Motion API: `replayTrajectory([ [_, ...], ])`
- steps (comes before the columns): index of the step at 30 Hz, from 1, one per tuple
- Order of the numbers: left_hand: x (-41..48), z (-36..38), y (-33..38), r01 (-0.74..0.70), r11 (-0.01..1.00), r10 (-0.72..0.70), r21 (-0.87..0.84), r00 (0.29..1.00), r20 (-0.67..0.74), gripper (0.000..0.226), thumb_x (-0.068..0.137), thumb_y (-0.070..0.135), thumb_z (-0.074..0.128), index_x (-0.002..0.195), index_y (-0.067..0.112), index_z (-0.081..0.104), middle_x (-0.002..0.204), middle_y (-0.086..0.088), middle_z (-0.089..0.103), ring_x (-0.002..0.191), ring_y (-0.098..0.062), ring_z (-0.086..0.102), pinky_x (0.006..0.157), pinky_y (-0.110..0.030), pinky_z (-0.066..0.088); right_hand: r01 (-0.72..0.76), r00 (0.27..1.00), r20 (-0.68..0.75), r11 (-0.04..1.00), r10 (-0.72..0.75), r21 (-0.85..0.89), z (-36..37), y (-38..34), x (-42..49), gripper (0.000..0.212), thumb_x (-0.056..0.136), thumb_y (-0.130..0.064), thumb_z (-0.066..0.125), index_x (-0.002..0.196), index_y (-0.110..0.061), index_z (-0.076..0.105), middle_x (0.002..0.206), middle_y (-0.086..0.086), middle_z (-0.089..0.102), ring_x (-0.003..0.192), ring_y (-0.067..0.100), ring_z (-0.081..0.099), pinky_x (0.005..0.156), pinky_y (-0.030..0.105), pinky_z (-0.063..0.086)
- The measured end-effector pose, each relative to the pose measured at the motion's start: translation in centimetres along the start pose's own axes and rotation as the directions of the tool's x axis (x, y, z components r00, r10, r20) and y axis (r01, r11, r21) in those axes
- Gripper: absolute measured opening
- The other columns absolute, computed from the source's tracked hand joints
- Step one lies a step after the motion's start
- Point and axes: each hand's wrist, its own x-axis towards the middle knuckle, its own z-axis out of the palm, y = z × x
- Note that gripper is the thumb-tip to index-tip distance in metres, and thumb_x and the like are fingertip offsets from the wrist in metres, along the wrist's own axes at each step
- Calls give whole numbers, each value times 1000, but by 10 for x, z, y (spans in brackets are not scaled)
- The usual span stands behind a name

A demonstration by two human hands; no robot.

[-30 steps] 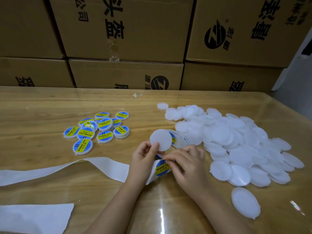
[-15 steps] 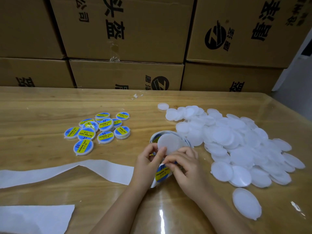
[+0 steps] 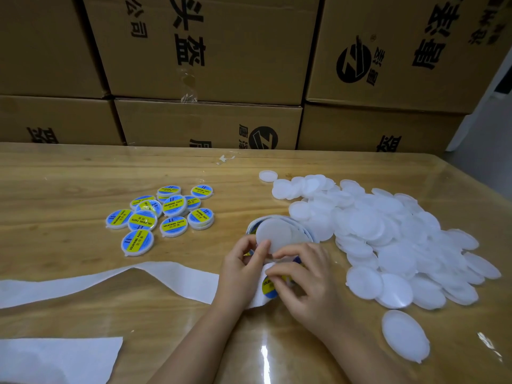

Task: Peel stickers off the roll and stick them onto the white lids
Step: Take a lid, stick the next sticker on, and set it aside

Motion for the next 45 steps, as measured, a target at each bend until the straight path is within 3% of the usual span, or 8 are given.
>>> replayTrajectory([
  [4,2,-2,2,34,996,-38,-76,998,-48,13,91,20,58,82,11,62,71,2,65,63,-4,57,61,-15,46,-60,993,-94,995,67,76,1,5,-2,11,84,-15,62,89,-24,64,99,-7,56,95,8,52,78,37,44],
  [10,2,0,3,48,998,-51,-46,995,-82,17,94,17,56,78,13,60,65,13,62,58,4,53,57,-7,40,-187,960,-169,962,221,196,1,13,-1,9,87,-13,57,89,-17,64,97,-8,58,94,15,57,86,23,42],
  [14,0,-2,3,63,995,-68,-79,996,-60,20,94,17,54,76,9,57,55,9,52,51,-3,46,52,-11,38,-278,930,-159,918,331,282,-4,12,3,14,87,-17,55,89,-30,61,96,-19,59,95,10,57,84,18,42],
  [18,-1,-2,5,93,988,-91,-126,996,25,19,92,17,58,79,3,58,52,-5,59,48,-10,57,53,-13,43,-428,845,-115,789,523,440,-8,11,4,18,83,-22,61,86,-40,64,88,-14,63,87,11,59,78,15,45],
  [21,-2,-2,7,119,980,-106,-161,991,87,15,91,17,59,80,7,62,56,-1,64,51,-12,62,55,-14,46,-527,763,-71,682,643,507,-8,14,3,32,84,-9,67,82,-40,68,87,2,64,81,8,60,75,15,47],
  [27,-3,-3,14,169,955,-123,-243,973,195,20,81,28,61,87,11,69,68,-8,72,63,-19,70,60,-19,52,-632,648,-40,566,760,530,-5,18,4,24,85,-7,67,78,-30,68,81,-7,69,83,14,61,74,20,49],
  [31,-4,-2,16,175,953,-116,-248,965,234,23,77,33,63,87,13,71,71,-9,72,67,-21,71,61,-18,52,-650,641,-24,559,767,514,-6,17,5,16,84,-9,68,82,-25,69,85,0,68,84,12,62,75,21,49],
  [45,-4,-1,12,154,966,-104,-208,967,235,16,76,33,66,85,21,72,75,-7,73,68,-20,71,64,-19,52,-638,702,-19,640,712,429,-2,19,2,29,83,-14,70,77,-42,67,83,-6,69,81,6,63,69,16,49],
])
